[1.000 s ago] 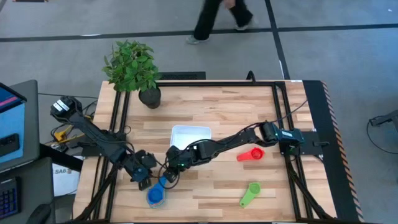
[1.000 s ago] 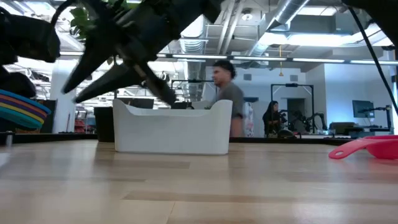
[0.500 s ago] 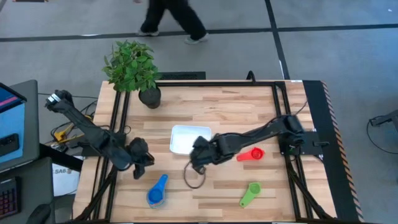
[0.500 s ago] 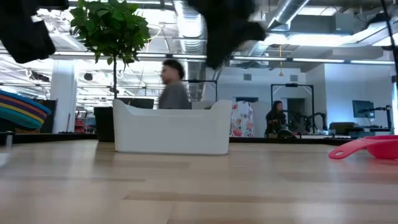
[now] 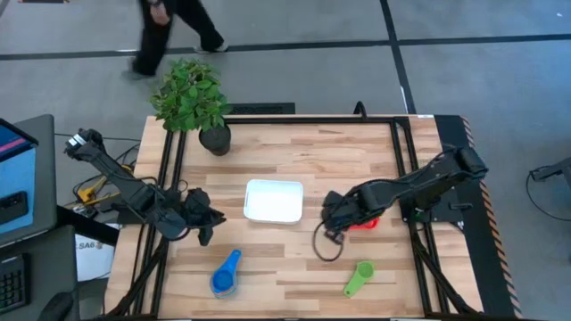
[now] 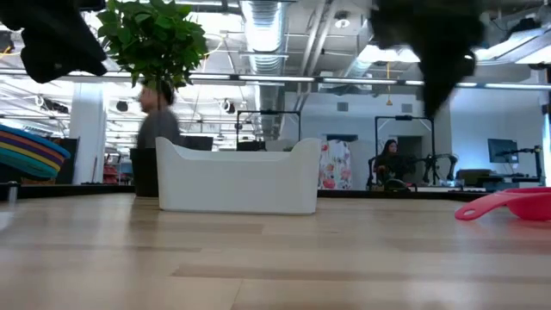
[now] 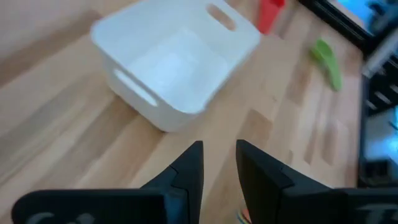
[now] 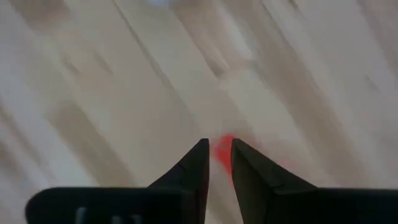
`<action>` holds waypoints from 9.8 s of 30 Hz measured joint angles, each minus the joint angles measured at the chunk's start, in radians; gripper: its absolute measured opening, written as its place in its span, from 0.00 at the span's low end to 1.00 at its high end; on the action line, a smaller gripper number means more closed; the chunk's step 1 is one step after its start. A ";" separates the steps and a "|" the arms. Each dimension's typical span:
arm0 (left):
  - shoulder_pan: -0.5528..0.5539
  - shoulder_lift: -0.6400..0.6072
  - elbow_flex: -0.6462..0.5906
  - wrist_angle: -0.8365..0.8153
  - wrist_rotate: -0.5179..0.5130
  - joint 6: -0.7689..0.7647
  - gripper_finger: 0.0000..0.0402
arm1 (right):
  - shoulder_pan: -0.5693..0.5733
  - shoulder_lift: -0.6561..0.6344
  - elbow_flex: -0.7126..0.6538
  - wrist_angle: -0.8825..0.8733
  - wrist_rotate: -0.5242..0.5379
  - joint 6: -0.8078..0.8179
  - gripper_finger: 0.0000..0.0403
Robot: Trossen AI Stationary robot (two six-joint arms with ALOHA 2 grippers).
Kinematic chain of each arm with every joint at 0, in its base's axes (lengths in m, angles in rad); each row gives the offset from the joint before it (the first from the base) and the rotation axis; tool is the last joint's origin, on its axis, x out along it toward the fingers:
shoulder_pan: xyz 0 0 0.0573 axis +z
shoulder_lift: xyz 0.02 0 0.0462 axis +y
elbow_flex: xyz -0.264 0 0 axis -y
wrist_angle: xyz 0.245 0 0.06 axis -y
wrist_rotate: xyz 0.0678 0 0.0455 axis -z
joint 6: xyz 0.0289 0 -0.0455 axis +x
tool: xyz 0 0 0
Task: Nest measuring cups in basket
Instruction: Stack the red measuring cup into the light blue measuring cup, then stack the green measuring cup into the red measuring cup
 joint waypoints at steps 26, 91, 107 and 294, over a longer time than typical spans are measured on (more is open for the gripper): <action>0.146 0.276 -0.001 0.146 -0.072 -0.314 0.20 | -0.252 -0.022 -0.369 0.034 -0.215 -1.117 0.27; 0.455 0.461 0.217 0.761 0.241 0.114 0.44 | -0.013 -0.051 -0.073 0.735 0.077 0.216 0.02; 0.576 0.572 0.238 0.833 0.389 0.155 0.39 | -0.028 -0.051 -0.068 0.730 0.052 0.075 0.01; -0.046 0.459 0.105 0.188 -0.053 -0.517 0.18 | 0.537 0.232 0.106 0.000 -0.054 -0.338 0.43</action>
